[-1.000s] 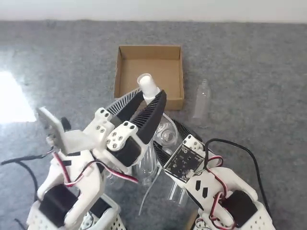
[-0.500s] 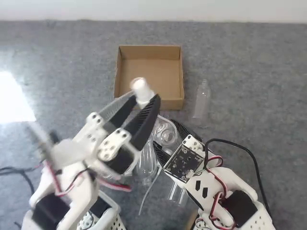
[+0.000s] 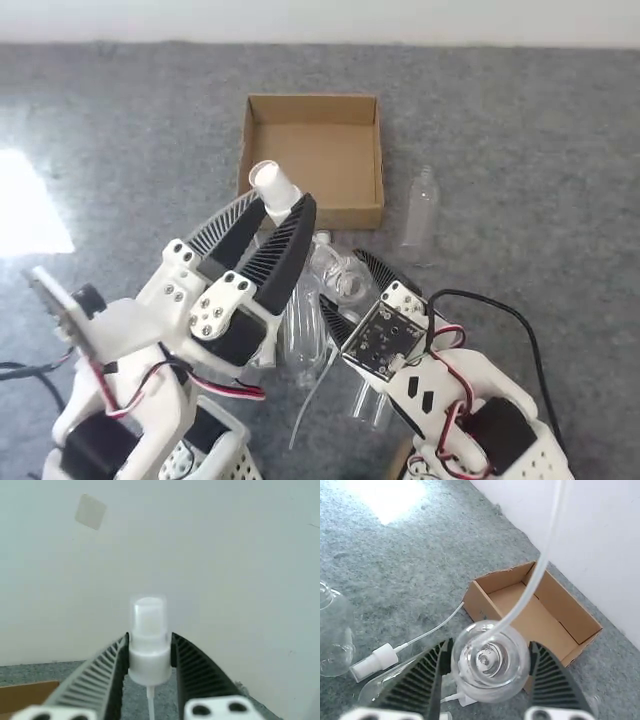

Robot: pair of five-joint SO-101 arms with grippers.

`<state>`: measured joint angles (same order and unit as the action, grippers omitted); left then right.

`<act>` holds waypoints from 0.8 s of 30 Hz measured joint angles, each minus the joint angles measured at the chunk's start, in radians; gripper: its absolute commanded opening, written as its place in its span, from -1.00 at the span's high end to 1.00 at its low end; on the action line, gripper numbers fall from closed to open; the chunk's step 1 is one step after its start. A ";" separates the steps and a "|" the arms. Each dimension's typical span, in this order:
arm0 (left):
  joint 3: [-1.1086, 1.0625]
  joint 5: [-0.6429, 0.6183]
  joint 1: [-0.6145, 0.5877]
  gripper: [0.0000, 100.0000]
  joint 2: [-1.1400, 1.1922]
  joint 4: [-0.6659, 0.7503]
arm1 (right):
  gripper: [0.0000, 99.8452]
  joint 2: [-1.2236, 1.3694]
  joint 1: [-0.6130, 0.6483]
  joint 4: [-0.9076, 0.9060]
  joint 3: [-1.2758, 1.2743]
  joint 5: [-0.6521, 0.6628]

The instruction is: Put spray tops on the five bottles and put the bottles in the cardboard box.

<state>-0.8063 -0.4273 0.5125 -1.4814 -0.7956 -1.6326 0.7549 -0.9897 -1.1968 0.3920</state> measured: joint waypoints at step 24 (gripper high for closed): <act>-0.091 0.000 0.044 0.98 0.002 0.097 | 0.76 0.002 0.000 0.000 0.000 0.000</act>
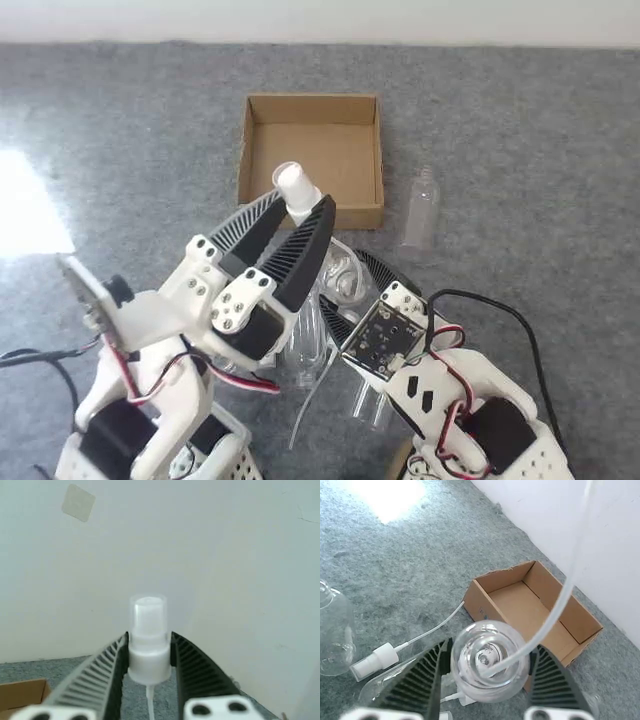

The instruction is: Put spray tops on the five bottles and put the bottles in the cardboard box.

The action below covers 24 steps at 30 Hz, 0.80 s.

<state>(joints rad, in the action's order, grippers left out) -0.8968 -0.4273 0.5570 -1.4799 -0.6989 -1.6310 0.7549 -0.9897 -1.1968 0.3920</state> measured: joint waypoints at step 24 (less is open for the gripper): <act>0.002 0.041 0.002 0.98 0.000 0.003 | 0.76 0.000 0.000 0.000 0.000 0.000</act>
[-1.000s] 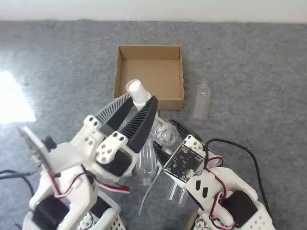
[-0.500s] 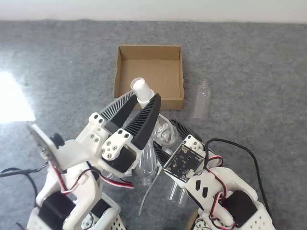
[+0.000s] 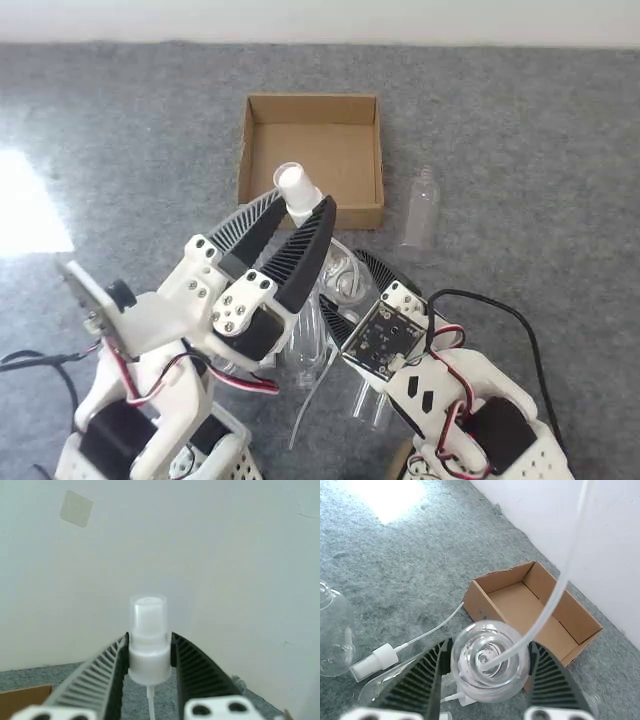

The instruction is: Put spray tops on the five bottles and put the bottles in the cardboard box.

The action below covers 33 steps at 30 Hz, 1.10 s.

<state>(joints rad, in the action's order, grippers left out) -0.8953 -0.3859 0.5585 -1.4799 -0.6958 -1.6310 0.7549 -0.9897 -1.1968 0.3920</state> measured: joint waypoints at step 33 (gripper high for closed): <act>0.008 0.140 0.121 0.98 -0.002 -0.203 | 0.76 0.229 0.002 -0.180 0.210 -0.049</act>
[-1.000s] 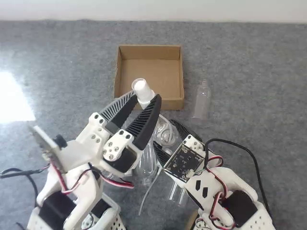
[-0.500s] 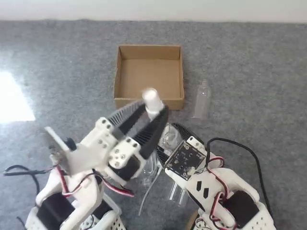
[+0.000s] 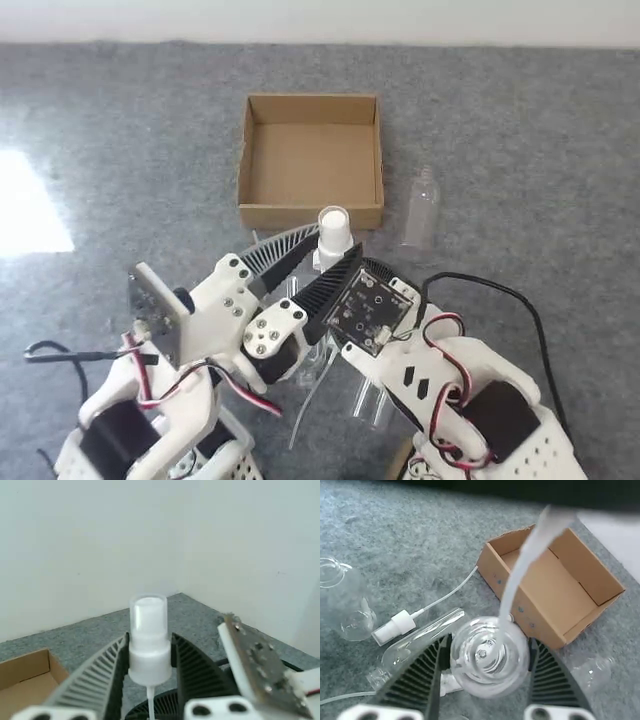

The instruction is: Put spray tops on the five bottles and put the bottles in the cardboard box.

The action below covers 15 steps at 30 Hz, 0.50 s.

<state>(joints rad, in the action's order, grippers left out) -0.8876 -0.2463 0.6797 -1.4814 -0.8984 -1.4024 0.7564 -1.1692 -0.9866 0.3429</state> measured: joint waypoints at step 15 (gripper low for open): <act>-0.098 0.046 0.055 0.98 -0.002 0.028 | 0.76 0.002 -0.063 -0.035 0.041 0.002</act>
<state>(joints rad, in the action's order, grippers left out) -0.9858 -0.2002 0.7350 -1.4830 -0.8707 -1.4009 0.6935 -1.2045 -0.9452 0.3445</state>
